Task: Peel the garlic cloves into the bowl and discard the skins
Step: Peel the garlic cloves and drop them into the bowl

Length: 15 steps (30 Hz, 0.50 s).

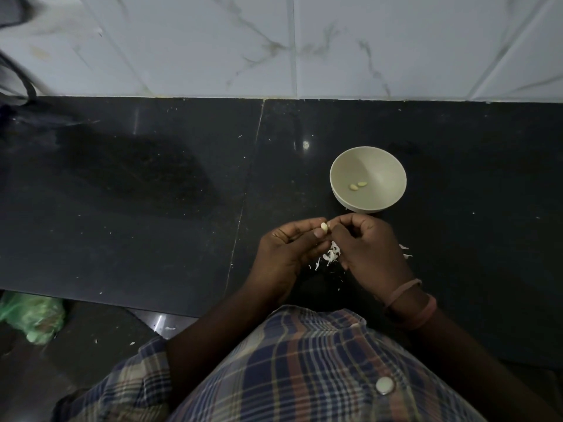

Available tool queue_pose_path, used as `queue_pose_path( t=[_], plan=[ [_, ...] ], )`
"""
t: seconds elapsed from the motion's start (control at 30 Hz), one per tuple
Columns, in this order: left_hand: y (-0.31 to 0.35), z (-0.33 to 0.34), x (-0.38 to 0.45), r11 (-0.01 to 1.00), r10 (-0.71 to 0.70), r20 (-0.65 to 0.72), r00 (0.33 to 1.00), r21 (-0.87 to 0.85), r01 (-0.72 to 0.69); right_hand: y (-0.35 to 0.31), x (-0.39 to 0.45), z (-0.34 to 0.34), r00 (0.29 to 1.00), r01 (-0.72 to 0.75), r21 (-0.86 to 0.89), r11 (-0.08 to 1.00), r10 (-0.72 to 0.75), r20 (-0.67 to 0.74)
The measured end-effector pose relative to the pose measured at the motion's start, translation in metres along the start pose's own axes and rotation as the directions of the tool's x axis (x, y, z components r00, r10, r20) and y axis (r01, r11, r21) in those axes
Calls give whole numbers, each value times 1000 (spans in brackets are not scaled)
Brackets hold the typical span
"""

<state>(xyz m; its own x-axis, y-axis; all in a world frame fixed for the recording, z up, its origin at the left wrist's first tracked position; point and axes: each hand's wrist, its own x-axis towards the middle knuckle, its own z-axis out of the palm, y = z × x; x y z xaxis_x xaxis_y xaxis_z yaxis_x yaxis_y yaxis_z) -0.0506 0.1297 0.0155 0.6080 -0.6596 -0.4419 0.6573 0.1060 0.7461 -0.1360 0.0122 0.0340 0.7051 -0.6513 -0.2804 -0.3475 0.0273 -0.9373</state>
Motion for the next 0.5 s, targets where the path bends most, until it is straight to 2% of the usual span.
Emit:
queue_pose_path(
  t=[0.13,0.33,0.4,0.5],
  plan=[
    [-2,0,2,998,-31,-15,999,-51,30,1,0,0,1000,-27,30,999,27,-9],
    [-1,0,3,978,-98,27,995,-181,101,1,-1,-3,998,-57,175,983,56,9],
    [0,1,3,974,-99,26,995,-202,103,4,0,-3,1000,-10,111,994,12,-24],
    [-1,0,5,976,-87,16,996,-198,88,10,3,-4,994,87,-103,991,-92,-49]
  ],
)
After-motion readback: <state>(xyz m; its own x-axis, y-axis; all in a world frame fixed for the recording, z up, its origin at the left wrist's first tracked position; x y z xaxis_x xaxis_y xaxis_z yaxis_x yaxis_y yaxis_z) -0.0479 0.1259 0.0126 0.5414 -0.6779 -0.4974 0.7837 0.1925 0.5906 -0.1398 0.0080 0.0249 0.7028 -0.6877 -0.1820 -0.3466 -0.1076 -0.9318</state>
